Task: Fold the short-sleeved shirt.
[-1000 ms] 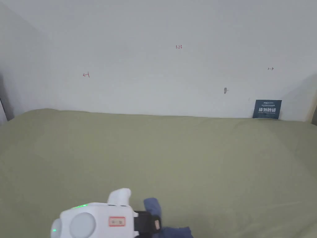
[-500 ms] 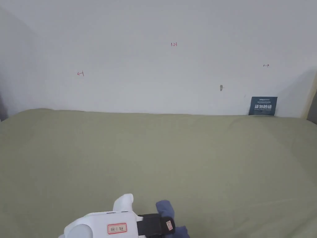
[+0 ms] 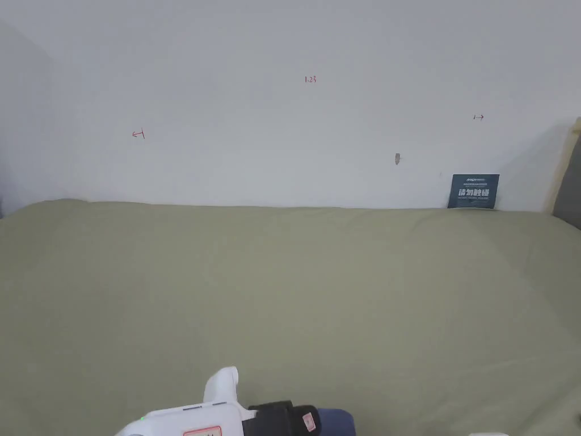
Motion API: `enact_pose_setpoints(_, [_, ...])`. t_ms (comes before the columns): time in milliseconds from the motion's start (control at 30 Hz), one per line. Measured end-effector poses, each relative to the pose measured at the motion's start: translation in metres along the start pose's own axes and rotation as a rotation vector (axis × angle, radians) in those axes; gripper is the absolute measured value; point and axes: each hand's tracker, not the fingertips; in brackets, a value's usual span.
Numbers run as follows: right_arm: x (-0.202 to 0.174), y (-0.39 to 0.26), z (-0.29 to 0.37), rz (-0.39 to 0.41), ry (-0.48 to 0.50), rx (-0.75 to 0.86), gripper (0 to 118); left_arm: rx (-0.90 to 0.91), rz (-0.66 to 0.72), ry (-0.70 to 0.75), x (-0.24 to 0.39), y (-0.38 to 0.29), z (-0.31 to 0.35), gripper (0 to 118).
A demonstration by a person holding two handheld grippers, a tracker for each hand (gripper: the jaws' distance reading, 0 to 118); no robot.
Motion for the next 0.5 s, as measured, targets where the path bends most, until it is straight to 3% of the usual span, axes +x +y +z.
enact_pose_setpoints(167, [0.002,0.001,0.002,-0.009,-0.003,0.011,0,-0.114,0.14,-0.026,-0.031,-0.029,-0.061,10])
enact_pose_setpoints(267, [0.002,0.0,0.003,-0.009,-0.004,0.015,0,-0.247,0.185,0.113,-0.06,-0.051,-0.107,0])
enact_pose_setpoints(333, [0.001,0.0,0.005,-0.012,-0.001,0.017,0,-0.137,0.309,-0.045,-0.063,-0.055,-0.107,0])
enact_pose_setpoints(400, [-0.001,0.002,0.007,-0.019,0.003,0.025,0,-0.138,0.286,0.042,-0.05,-0.044,-0.102,0])
enact_pose_setpoints(500, [-0.006,0.012,0.009,-0.064,0.049,0.038,0,-0.15,0.111,-0.026,-0.019,-0.023,-0.077,0])
